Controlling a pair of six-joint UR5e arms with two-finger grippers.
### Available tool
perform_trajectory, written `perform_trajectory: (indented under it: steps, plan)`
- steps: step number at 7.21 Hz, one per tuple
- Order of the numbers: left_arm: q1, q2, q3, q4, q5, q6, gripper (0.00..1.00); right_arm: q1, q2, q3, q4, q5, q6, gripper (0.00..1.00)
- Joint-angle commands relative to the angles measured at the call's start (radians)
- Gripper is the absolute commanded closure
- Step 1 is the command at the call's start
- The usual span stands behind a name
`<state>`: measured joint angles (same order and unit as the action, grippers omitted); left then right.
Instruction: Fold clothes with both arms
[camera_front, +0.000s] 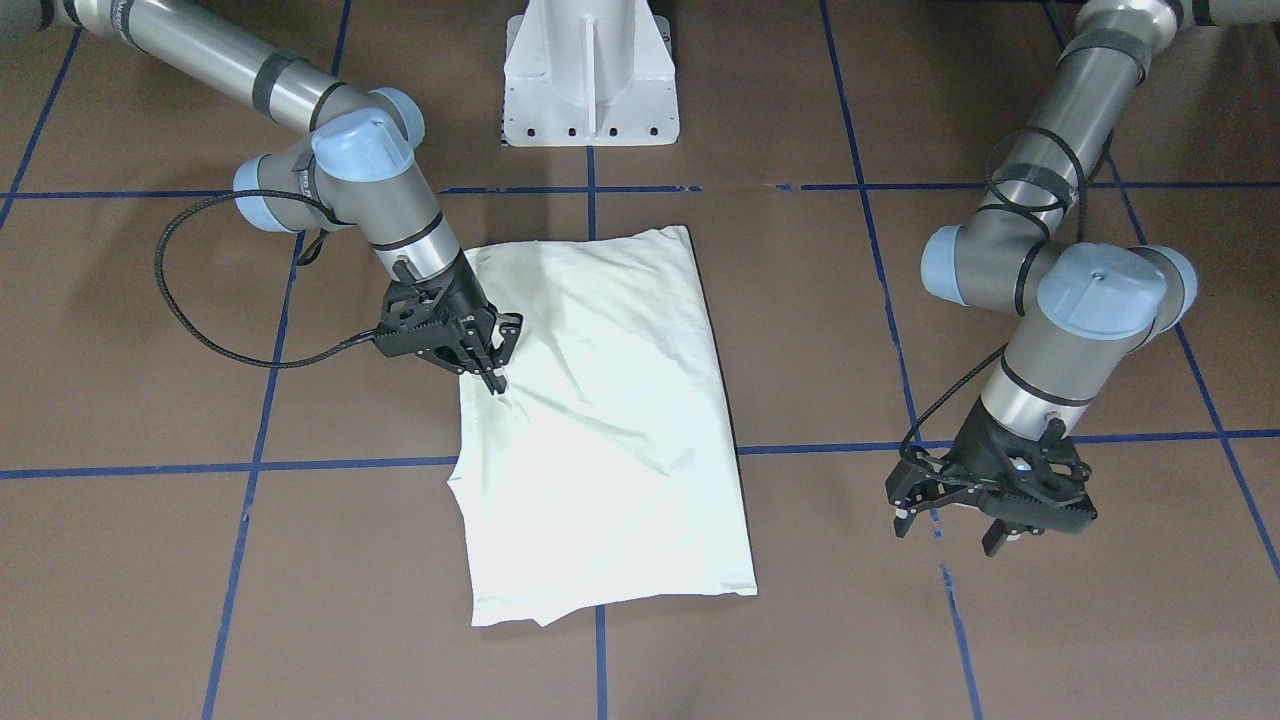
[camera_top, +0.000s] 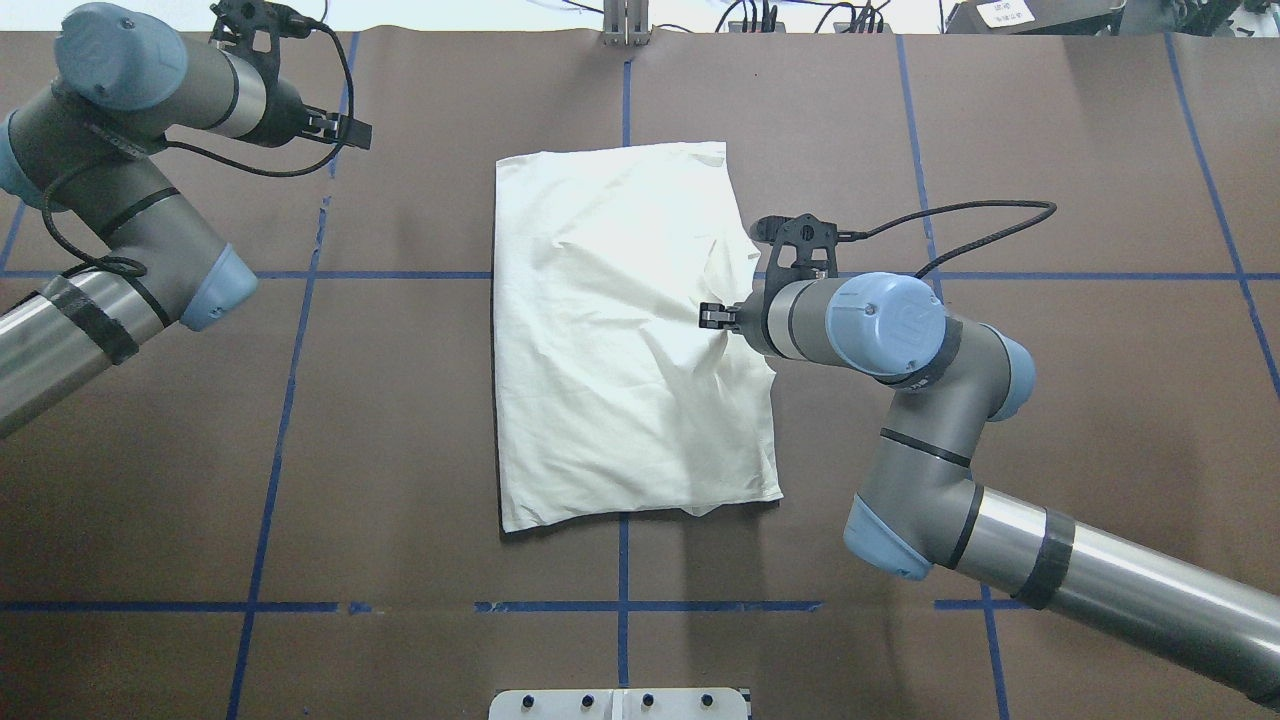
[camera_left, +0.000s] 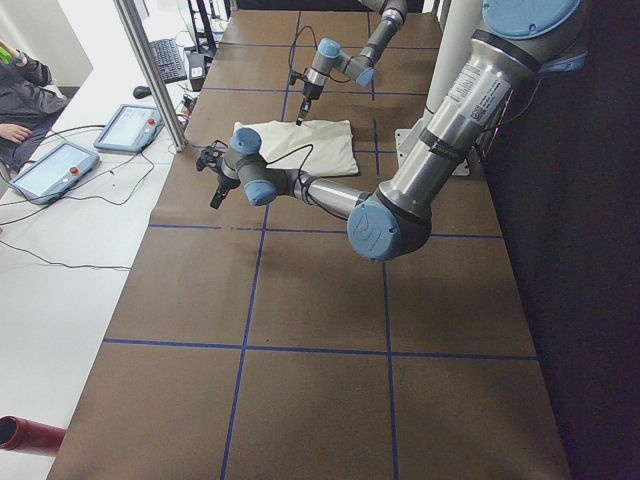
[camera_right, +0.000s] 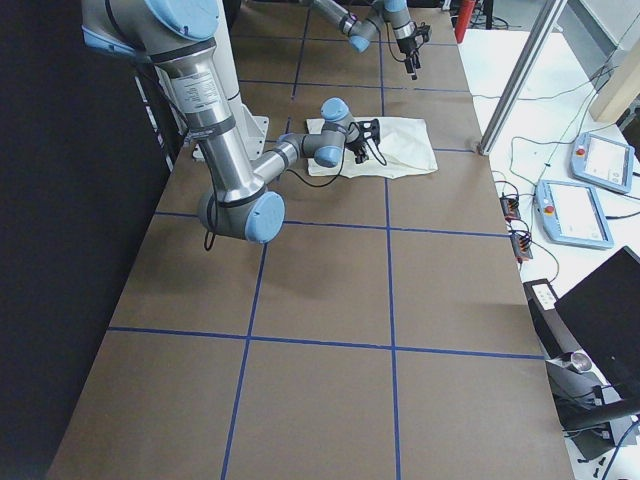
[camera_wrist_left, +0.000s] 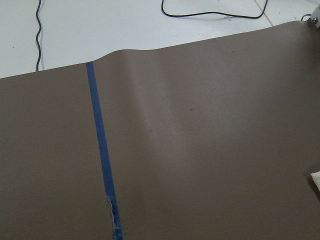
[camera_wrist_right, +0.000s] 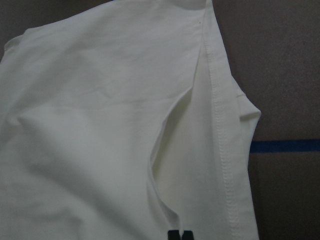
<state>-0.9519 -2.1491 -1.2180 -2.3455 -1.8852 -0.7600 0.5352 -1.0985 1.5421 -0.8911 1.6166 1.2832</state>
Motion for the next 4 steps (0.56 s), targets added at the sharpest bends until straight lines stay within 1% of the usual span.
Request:
perform_trajectory:
  steps: [1,2,3,4]
  plan:
    - [0.007,0.000,0.000,0.000,0.000,-0.012,0.00,0.000,-0.044,0.015,0.001,-0.030,0.001,1.00]
    - [0.010,0.000,0.000,0.000,0.000,-0.013,0.00,-0.007,-0.046,0.015,0.000,-0.052,-0.002,0.01]
    - [0.010,0.000,-0.002,0.000,0.000,-0.013,0.00,-0.012,-0.040,0.015,-0.002,-0.067,-0.002,0.00]
    - [0.010,0.000,-0.003,0.000,0.000,-0.013,0.00,-0.014,-0.031,0.029,-0.009,-0.051,-0.007,0.00]
